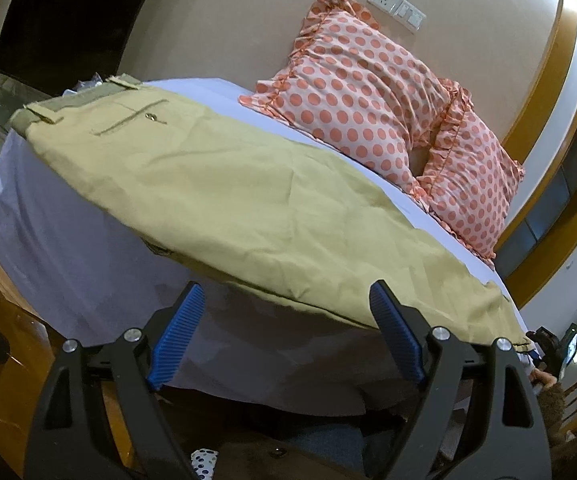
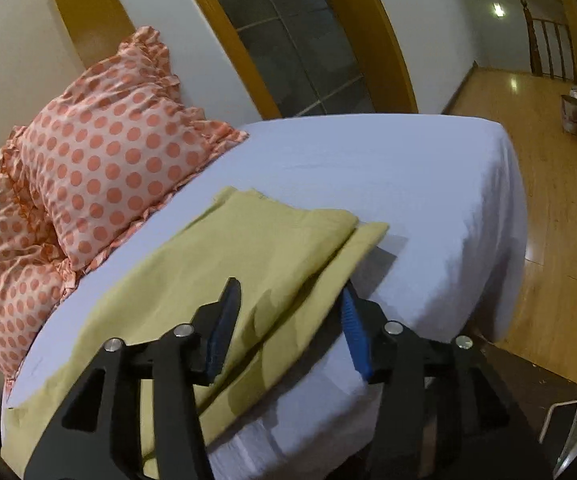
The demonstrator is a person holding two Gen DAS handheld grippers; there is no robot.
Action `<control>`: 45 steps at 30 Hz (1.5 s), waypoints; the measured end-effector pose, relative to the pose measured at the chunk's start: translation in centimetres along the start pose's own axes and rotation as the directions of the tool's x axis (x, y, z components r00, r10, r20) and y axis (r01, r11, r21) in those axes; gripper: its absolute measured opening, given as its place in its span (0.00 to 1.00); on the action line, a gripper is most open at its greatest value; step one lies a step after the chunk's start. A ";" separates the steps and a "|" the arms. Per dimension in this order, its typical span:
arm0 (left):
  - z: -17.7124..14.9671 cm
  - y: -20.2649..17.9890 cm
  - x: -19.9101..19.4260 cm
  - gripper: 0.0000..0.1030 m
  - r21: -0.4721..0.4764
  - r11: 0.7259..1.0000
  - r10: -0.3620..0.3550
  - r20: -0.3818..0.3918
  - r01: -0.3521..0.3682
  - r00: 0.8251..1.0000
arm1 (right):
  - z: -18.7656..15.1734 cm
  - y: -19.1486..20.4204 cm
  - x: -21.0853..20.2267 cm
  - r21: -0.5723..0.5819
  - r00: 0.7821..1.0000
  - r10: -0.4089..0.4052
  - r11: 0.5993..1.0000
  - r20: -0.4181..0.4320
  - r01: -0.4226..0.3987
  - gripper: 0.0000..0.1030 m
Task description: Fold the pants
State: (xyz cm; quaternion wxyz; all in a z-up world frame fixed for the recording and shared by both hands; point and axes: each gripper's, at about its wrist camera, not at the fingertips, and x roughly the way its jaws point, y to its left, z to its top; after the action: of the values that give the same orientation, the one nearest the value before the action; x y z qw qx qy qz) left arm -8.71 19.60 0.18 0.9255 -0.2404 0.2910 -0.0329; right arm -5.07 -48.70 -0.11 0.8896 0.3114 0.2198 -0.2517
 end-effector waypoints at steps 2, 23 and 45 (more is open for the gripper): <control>-0.1 -0.1 0.2 0.82 0.005 1.000 -0.007 -0.004 0.007 1.000 | 0.3 -0.7 0.8 0.046 1.000 0.030 0.998 0.009 -0.030 0.32; -0.5 1.4 0.2 0.84 -0.028 0.999 0.016 0.007 -0.016 1.000 | -5.7 22.9 -5.2 -0.235 0.630 0.740 0.585 -0.238 -0.776 0.03; 1.1 0.9 3.6 0.88 -0.012 0.996 -0.086 -0.027 0.086 0.996 | -17.9 31.0 -5.4 -0.326 0.564 0.543 0.475 -0.622 -0.817 0.82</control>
State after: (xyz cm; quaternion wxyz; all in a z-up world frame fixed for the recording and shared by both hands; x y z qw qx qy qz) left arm -5.19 20.14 -1.32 0.9177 -0.2574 0.2933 -0.0745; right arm 4.68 -14.03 3.87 0.8874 0.1313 0.3306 0.2932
